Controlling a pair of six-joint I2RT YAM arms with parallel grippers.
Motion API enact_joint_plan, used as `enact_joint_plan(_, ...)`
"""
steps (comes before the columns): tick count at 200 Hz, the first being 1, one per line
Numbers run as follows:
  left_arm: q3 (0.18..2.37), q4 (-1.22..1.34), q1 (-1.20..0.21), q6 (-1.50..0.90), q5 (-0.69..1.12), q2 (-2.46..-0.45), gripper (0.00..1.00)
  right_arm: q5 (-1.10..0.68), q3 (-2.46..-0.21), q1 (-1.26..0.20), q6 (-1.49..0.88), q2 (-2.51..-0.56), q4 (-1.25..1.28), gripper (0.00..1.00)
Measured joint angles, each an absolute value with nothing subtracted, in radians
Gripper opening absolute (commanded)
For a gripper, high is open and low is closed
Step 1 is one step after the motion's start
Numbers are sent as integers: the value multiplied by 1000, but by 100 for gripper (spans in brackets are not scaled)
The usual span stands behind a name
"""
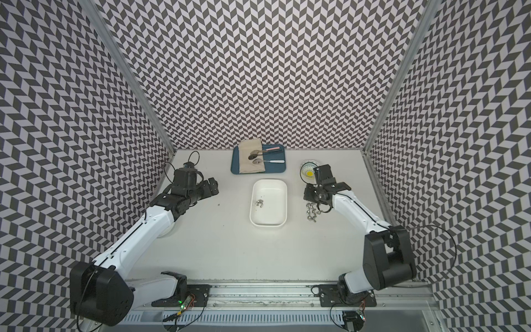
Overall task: Take out the wing nut from the storage box
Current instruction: Place the wing nut at the center of the board.
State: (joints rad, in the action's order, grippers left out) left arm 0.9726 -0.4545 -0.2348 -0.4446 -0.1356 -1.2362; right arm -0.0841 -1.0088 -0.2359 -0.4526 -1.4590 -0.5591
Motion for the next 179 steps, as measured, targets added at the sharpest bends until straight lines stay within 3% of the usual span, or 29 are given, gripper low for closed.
enact_joint_plan(57, 984, -455, -235, -441, -133, -1240, 95, -60, -844, -135, -440, -1423, -568, 5)
enact_joint_plan(179, 984, -455, -235, -442, -132, -1240, 95, -113, -743, -133, -427, -1431, -522, 5)
